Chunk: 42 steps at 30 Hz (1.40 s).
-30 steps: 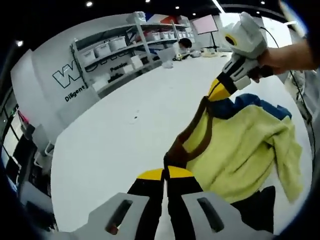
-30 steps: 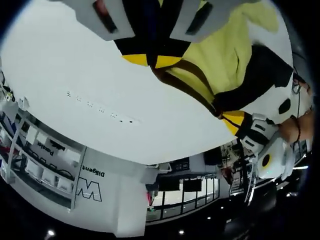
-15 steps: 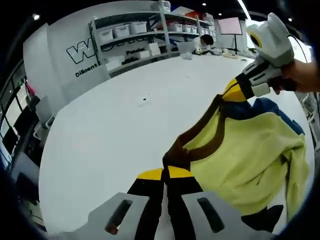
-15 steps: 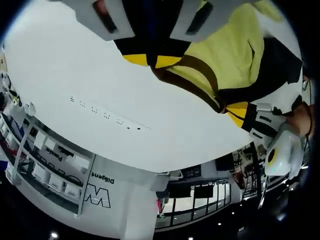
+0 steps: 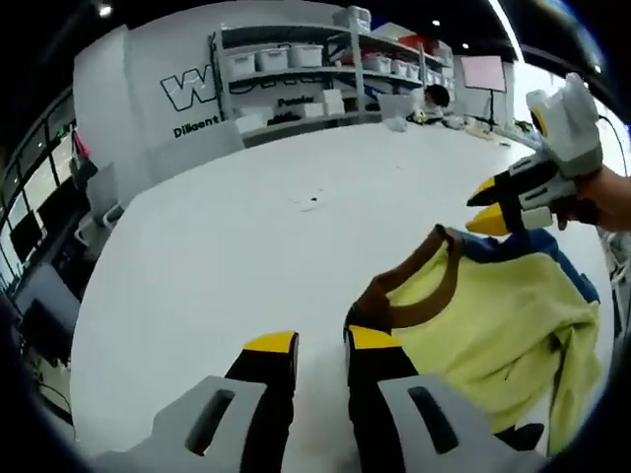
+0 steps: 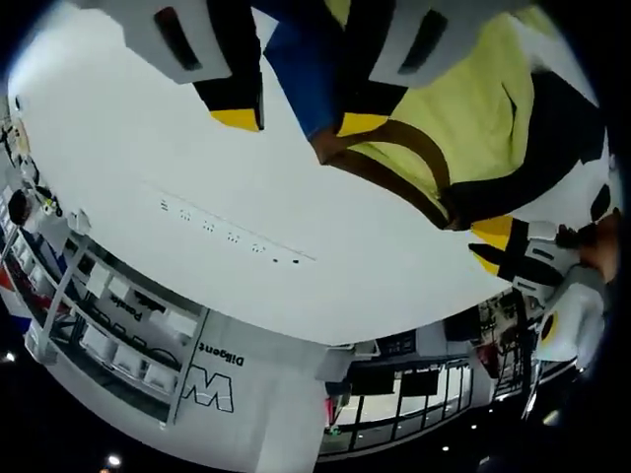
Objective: Fold the garment on the visible template until the final outline fits inside the template.
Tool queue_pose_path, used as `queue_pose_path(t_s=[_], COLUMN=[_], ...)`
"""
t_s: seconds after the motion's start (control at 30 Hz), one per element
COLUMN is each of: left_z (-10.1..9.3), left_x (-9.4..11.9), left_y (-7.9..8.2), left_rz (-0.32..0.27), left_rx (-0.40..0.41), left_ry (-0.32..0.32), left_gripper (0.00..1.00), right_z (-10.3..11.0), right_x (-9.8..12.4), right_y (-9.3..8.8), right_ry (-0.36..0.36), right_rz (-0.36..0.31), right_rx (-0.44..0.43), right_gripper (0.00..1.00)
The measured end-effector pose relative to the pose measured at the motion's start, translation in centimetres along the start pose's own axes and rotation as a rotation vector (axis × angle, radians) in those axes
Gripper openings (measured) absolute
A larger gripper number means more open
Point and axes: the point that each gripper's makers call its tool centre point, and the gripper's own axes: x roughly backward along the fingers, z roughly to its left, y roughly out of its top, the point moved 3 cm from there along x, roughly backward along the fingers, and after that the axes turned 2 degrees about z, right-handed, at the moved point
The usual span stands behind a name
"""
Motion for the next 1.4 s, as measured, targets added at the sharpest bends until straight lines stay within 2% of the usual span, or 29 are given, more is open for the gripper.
queue_pose_path(t_s=[0.1, 0.3, 0.33, 0.4, 0.57, 0.73, 0.8, 0.87, 0.97, 1.03, 1.4], left_z=[0.0, -1.3, -1.9, -2.5, -2.6, -3.5, -3.8, -4.1, -5.1, -5.5, -8.8], left_x=[0.9, 2.4, 2.8, 3.3, 4.0, 4.7, 5.1, 5.4, 5.8, 6.1, 7.5], left_y=[0.4, 0.5, 0.5, 0.7, 0.3, -0.9, -1.3, -1.3, -2.4, -2.7, -4.7], left_rz=[0.001, -0.020, -0.035, -0.070, -0.063, -0.047, -0.050, -0.082, -0.072, -0.070, -0.050], left_rx=[-0.089, -0.085, -0.086, -0.041, -0.055, -0.081, -0.093, -0.123, -0.131, -0.148, -0.221], left_ry=[0.009, -0.023, -0.063, -0.097, -0.097, -0.124, -0.131, -0.132, -0.165, -0.175, -0.273], left_gripper=[0.17, 0.21, 0.22, 0.21, 0.20, 0.19, 0.17, 0.16, 0.16, 0.16, 0.16], right_z=[0.3, 1.6, 1.6, 1.8, 2.8, 3.6, 3.8, 3.9, 4.3, 4.6, 7.0], right_x=[0.9, 2.6, 2.8, 3.1, 4.2, 5.0, 5.4, 5.7, 6.3, 6.6, 8.7], right_y=[-0.3, -0.3, -0.3, -0.2, -0.1, -0.3, -0.4, -0.3, -0.5, -0.7, -1.9], right_ry=[0.006, 0.031, 0.029, 0.020, 0.025, 0.052, 0.062, 0.064, 0.065, 0.074, 0.122], right_rz=[0.009, -0.008, -0.010, -0.011, -0.013, -0.007, -0.003, -0.010, -0.002, 0.005, 0.007], right_rx=[0.011, 0.030, 0.035, 0.043, 0.070, 0.047, 0.062, 0.075, 0.118, 0.122, 0.147], right_gripper=[0.30, 0.34, 0.36, 0.37, 0.38, 0.35, 0.34, 0.34, 0.34, 0.30, 0.31])
